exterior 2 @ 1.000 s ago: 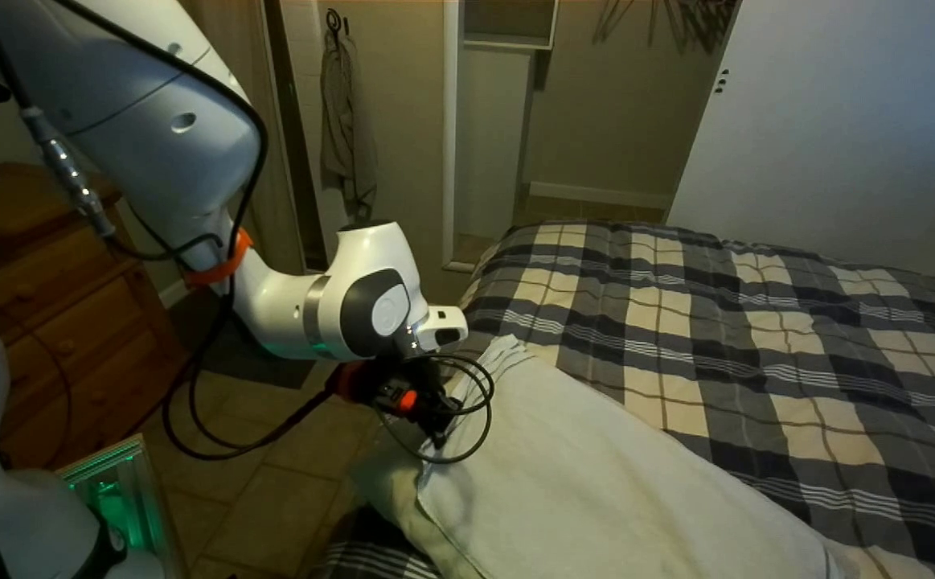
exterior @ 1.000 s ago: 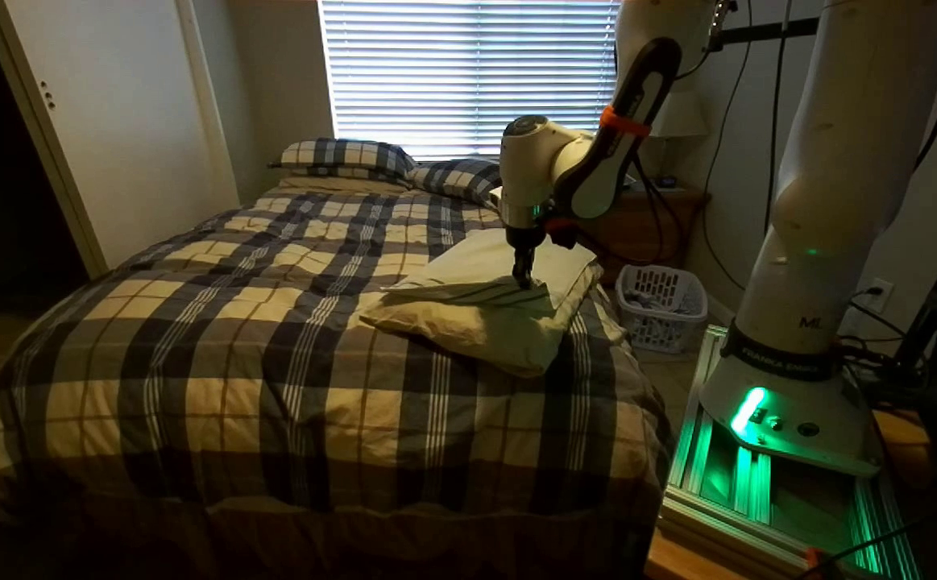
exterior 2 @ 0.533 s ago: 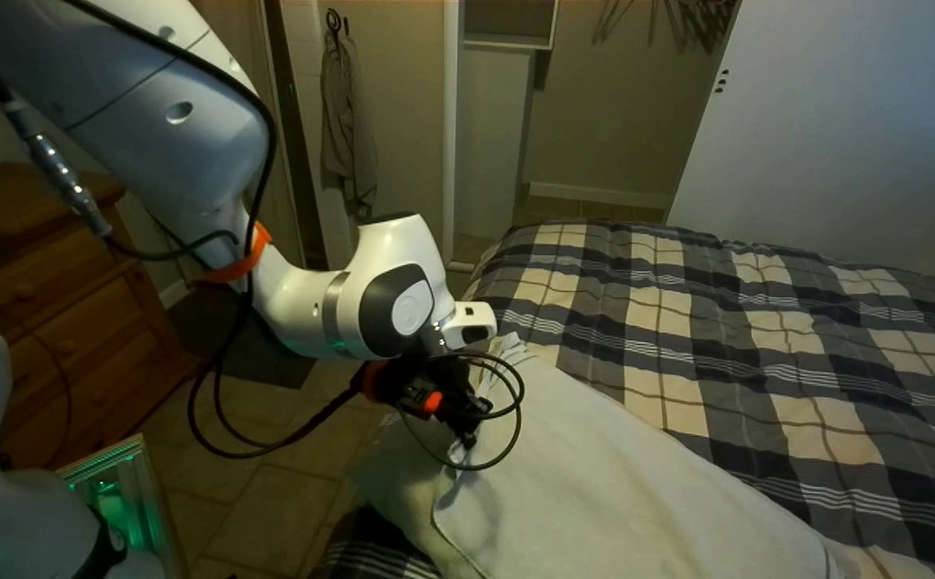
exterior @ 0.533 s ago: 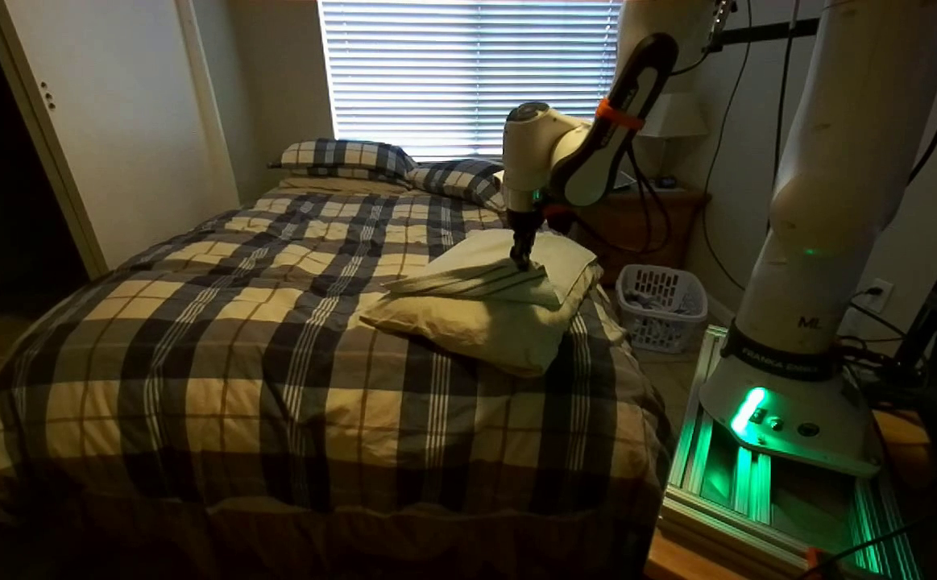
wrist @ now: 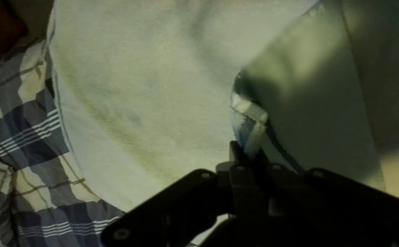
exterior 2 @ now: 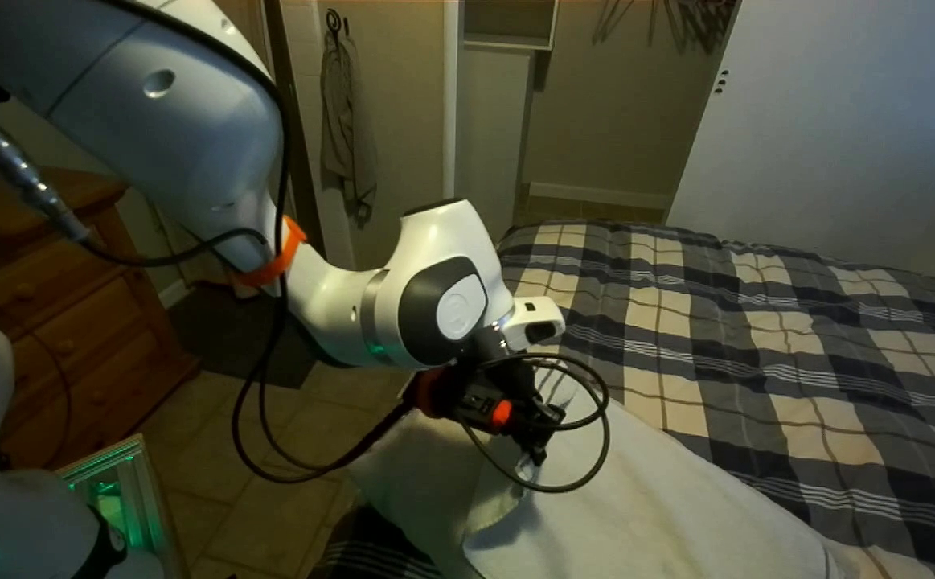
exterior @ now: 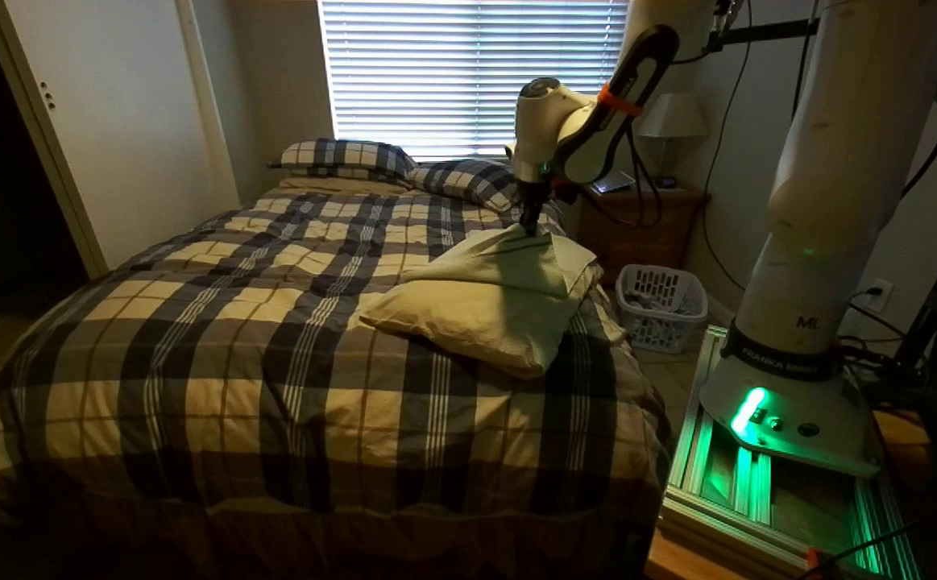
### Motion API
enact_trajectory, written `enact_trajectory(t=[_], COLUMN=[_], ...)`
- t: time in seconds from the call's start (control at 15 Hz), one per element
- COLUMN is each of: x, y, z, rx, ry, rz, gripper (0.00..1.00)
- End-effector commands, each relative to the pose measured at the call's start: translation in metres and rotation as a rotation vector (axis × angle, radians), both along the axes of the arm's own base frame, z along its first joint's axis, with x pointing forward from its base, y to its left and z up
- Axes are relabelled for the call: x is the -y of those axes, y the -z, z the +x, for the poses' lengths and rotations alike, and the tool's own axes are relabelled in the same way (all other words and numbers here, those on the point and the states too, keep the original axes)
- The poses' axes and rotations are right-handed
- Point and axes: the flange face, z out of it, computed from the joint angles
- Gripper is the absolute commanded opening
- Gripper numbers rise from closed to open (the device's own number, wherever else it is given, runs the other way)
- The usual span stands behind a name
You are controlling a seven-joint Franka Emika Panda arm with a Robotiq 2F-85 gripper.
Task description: Fold the towel into a triangle twice.
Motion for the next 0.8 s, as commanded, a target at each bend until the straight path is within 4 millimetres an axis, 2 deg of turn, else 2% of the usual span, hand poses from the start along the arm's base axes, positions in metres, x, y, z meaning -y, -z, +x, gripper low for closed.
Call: enact_trajectory(t=[0.0, 0.07, 0.13, 0.2, 0.73], x=[0.037, 0.046, 0.030, 0.035, 0.031], y=[-0.018, -0.021, -0.018, -0.020, -0.017], z=[0.012, 0.014, 0.006, 0.007, 0.007], rx=[0.027, 0.029, 0.021, 0.024, 0.018], ry=[-0.017, -0.027, 0.002, 0.005, -0.002], rz=[-0.049, -0.056, -0.031, -0.036, -0.033], gripper=[0.01, 0.01, 0.01, 0.06, 0.06])
